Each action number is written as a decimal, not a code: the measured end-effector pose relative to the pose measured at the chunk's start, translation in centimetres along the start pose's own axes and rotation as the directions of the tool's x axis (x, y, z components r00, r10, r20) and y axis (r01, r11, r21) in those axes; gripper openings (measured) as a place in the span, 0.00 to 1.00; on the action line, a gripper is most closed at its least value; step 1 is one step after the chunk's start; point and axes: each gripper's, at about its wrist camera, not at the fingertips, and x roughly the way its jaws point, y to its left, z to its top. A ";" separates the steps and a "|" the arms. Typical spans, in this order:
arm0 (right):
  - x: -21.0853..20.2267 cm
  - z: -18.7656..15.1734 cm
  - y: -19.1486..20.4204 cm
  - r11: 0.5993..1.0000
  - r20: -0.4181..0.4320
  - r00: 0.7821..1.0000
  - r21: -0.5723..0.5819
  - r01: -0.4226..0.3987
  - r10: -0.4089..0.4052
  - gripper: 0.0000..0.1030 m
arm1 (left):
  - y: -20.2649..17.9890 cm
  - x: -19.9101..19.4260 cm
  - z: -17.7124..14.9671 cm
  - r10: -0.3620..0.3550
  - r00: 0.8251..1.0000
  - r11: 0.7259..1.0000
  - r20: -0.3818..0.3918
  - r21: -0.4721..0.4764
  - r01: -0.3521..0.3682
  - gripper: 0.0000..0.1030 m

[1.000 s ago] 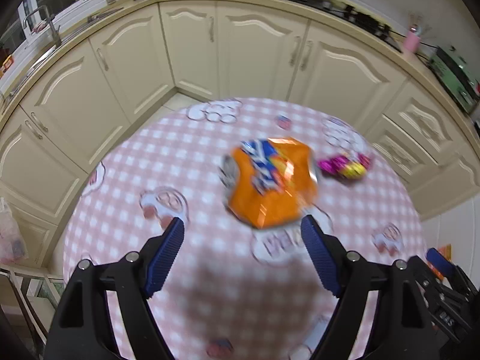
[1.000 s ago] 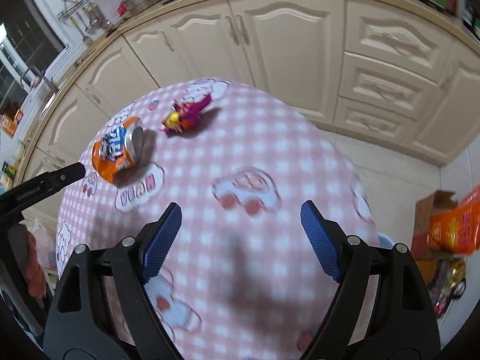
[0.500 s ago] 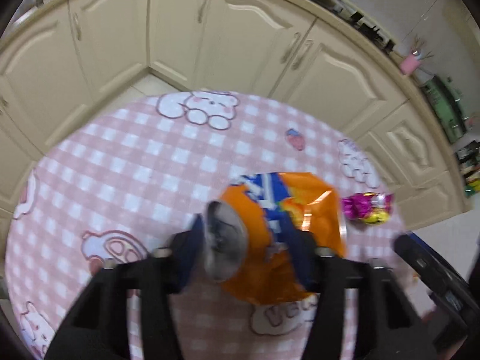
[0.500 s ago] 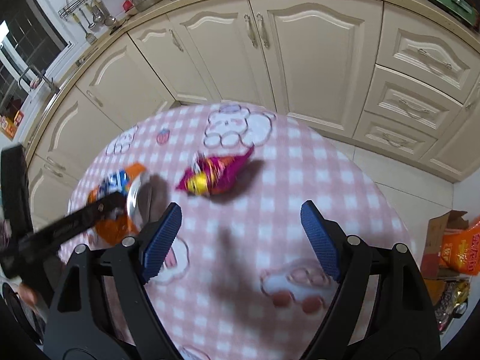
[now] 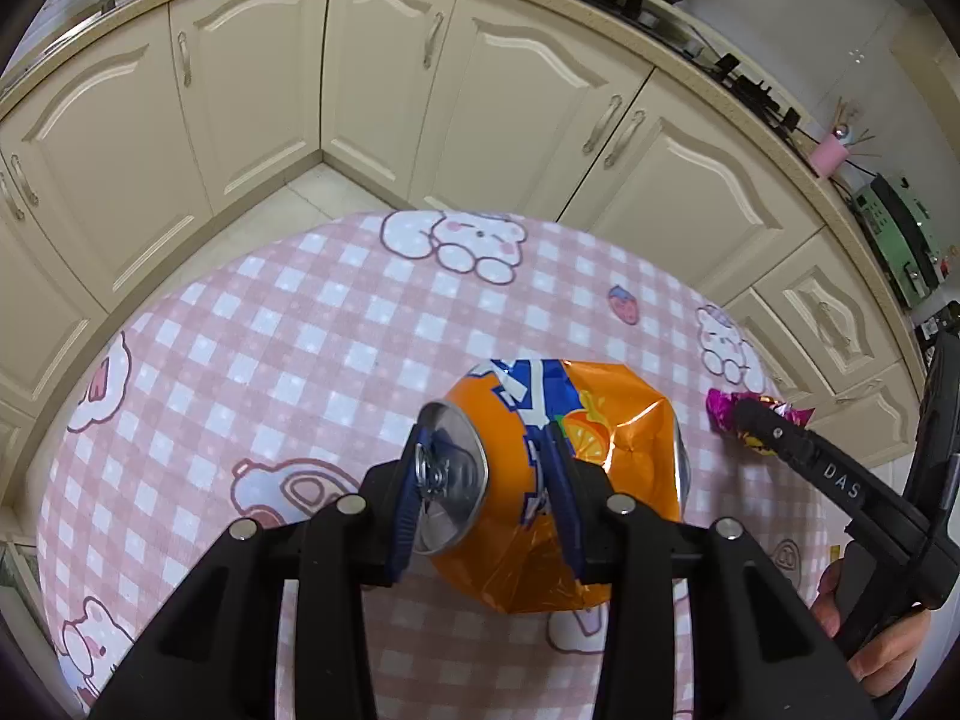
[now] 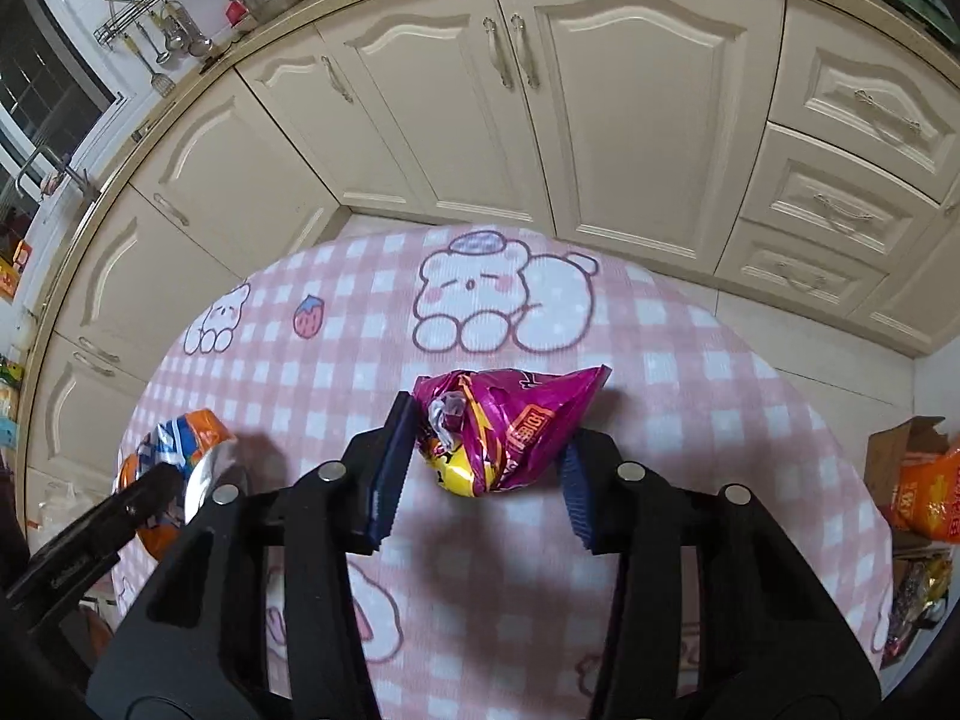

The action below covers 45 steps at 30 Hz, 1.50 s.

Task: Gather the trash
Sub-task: 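Grasp the orange Fanta can with the left tool while the right tool grasps the pink wrapper, then carry the can and pink wrapper over the light-blue bin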

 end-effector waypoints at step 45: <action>-27.9 -22.0 -28.7 0.906 0.216 0.959 0.416 0.081 -0.185 0.44 | -35.4 -8.8 -23.0 -0.161 0.985 0.776 -0.070 0.607 0.170 0.37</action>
